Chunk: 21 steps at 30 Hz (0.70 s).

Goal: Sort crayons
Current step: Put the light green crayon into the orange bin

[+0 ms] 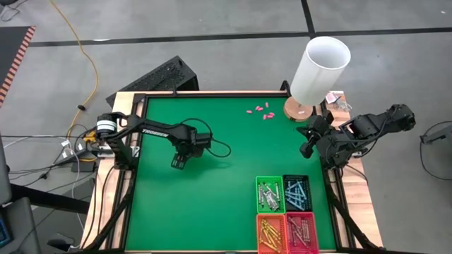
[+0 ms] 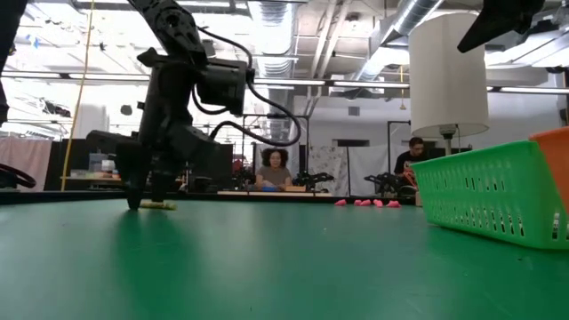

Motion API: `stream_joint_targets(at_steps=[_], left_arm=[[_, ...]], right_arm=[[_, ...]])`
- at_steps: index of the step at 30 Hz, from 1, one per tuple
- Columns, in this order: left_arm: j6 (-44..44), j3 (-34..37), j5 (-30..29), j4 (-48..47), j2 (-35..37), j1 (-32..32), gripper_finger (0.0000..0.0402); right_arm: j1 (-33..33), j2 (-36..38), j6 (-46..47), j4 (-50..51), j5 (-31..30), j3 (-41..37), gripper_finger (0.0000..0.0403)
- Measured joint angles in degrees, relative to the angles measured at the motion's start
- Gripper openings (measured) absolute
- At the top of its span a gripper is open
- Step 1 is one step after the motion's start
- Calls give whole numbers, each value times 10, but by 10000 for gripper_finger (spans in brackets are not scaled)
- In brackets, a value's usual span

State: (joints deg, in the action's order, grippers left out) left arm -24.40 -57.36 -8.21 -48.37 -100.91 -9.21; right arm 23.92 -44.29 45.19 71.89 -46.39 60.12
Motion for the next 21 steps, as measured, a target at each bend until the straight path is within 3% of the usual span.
stream_joint_targets(at_steps=[6, 21], left_arm=[[-4, 11, 36, 10, 0, -12, 169], [11, 12, 33, 40, -2, -12, 37]], right_arm=[[0, 0, 2, -3, 0, 0, 0], [0, 0, 15, -4, -2, 0, 0]])
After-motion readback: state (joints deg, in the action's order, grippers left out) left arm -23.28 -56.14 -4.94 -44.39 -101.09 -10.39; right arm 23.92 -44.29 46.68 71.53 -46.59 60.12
